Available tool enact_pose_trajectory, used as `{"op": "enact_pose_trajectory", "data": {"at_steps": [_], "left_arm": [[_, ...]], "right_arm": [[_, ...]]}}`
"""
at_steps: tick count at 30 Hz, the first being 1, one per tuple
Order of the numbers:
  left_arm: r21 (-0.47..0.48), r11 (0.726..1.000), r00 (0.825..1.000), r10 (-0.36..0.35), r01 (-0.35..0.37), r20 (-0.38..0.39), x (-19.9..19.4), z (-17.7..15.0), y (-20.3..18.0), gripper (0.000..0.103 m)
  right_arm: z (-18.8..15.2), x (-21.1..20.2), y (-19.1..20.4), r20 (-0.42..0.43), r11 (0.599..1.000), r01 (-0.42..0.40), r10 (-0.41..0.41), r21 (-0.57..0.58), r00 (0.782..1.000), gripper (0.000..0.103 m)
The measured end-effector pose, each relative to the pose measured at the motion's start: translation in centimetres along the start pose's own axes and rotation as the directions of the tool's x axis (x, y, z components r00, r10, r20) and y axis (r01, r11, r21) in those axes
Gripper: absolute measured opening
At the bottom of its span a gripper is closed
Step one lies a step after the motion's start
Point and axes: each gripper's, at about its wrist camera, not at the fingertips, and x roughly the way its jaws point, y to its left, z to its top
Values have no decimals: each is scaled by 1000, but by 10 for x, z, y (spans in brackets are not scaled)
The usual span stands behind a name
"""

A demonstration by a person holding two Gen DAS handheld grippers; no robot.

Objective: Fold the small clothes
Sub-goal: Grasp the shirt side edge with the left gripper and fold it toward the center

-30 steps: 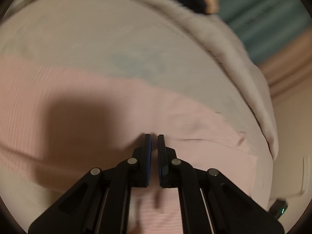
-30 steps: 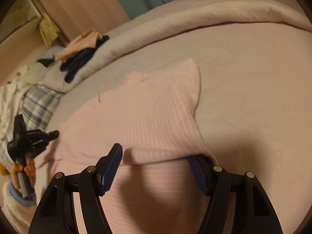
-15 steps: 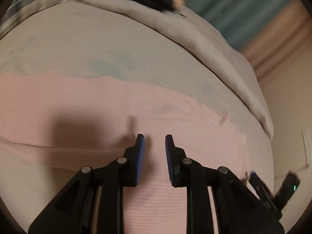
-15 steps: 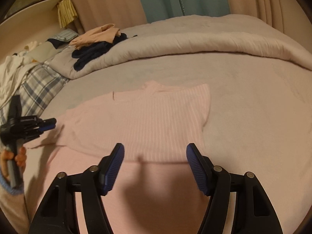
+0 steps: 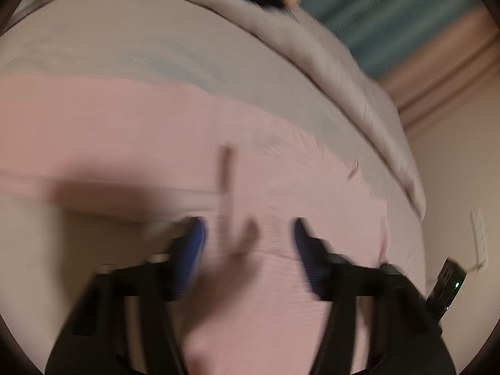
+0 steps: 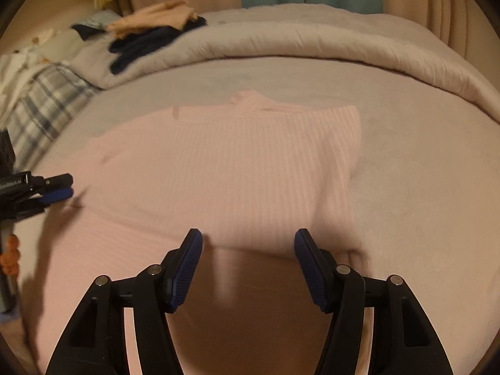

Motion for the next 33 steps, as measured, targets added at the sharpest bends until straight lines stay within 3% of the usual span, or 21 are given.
{"op": "enact_pose_trajectory", "data": {"at_steps": [4,6,12,17,20,26,27,29,30,31,33], "left_arm": [[-174,985,996,9,6,90,-51,3,67,70],[-260,965,989,51,-14,138,-73,6,100,70],[-517,853,956,90,71,279,-121,5,187,70],[-604,781,948,50,159,314,-126,9,227,69],[-604,777,938,54,175,341,-132,21,234,69],[-601,784,941,70,153,332,-127,45,239,66],[-599,790,943,89,129,321,-123,51,237,59],[-587,808,943,161,43,290,-119,56,235,31],[-580,813,940,229,-41,255,-118,56,233,6],[-573,816,936,256,-75,242,-118,53,234,4],[-559,825,930,263,-79,258,-121,49,232,4]], "right_arm": [[-5,-17,12,32,999,-47,48,-9,998,63],[-8,-19,18,26,997,-70,71,-13,997,63],[-3,-15,43,10,994,-87,88,-71,996,63],[1,-14,65,3,989,-101,102,-113,995,63],[2,-14,78,2,984,-105,107,-144,994,63],[7,-7,102,-20,972,-128,127,-196,992,63],[8,-6,107,-24,971,-135,133,-200,991,63],[13,1,119,-39,965,-157,152,-209,988,63],[15,4,125,-43,963,-163,157,-215,987,63],[17,9,133,-45,959,-169,163,-226,986,63],[21,18,150,-41,954,-169,164,-246,986,63]]}}
